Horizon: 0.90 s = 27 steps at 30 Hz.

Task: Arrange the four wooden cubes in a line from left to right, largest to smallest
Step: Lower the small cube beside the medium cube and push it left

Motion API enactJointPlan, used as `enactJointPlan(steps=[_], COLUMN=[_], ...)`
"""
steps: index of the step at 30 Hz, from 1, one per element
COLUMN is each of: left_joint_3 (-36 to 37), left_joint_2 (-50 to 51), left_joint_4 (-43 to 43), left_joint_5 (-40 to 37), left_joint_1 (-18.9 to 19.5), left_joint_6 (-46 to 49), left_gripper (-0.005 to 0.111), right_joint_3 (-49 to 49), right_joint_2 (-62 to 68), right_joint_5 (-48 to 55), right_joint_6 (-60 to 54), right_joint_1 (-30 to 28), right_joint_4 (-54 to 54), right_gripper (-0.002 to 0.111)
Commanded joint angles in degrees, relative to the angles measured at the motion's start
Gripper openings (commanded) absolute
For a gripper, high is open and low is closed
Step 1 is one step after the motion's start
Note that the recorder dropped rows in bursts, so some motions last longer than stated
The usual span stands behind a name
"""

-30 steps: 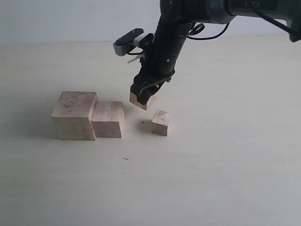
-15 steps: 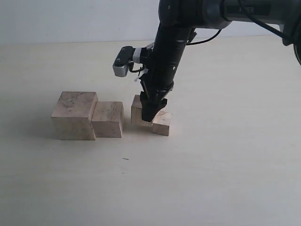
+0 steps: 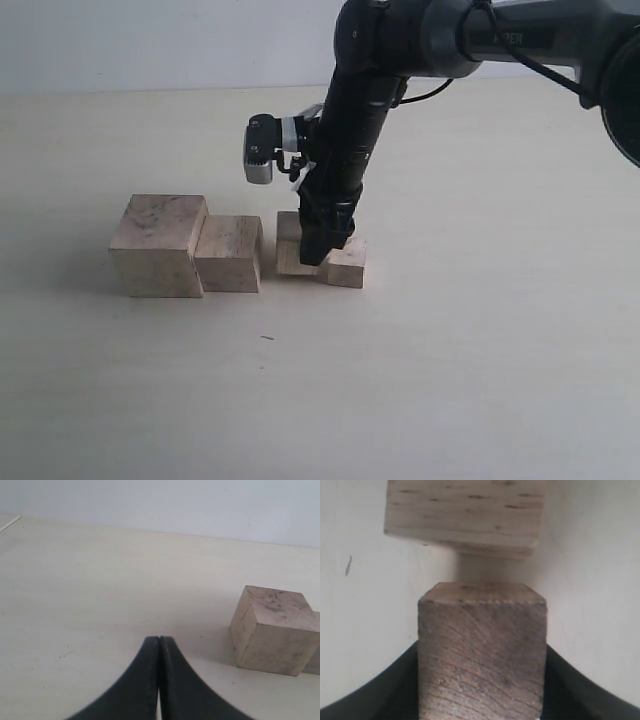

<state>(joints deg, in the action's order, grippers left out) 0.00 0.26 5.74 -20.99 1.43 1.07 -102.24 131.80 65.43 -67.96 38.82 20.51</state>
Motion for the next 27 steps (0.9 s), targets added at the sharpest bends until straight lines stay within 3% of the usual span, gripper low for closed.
enactJointPlan(steps=[1,10,27], left_joint_3=[0.0,0.0,0.0], left_joint_2=[-0.3,-0.3,-0.3], left_joint_4=[0.0,0.0,0.0], left_joint_5=[0.7,0.7,0.7], left_joint_1=[-0.4,-0.4,-0.4], left_joint_6=[-0.5,-0.5,-0.5], left_gripper=[0.000,0.000,0.000], right_joint_3=[0.1,0.1,0.1], right_joint_2=[0.6,2.7,3.0], right_joint_5=[-0.9,-4.5,-5.9], right_joint_6=[-0.6,0.2,4.5], right_joint_1=[-0.2,3.2,3.4], right_joint_4=[2.2,-1.6,-1.0], right_gripper=[0.000,0.000,0.000])
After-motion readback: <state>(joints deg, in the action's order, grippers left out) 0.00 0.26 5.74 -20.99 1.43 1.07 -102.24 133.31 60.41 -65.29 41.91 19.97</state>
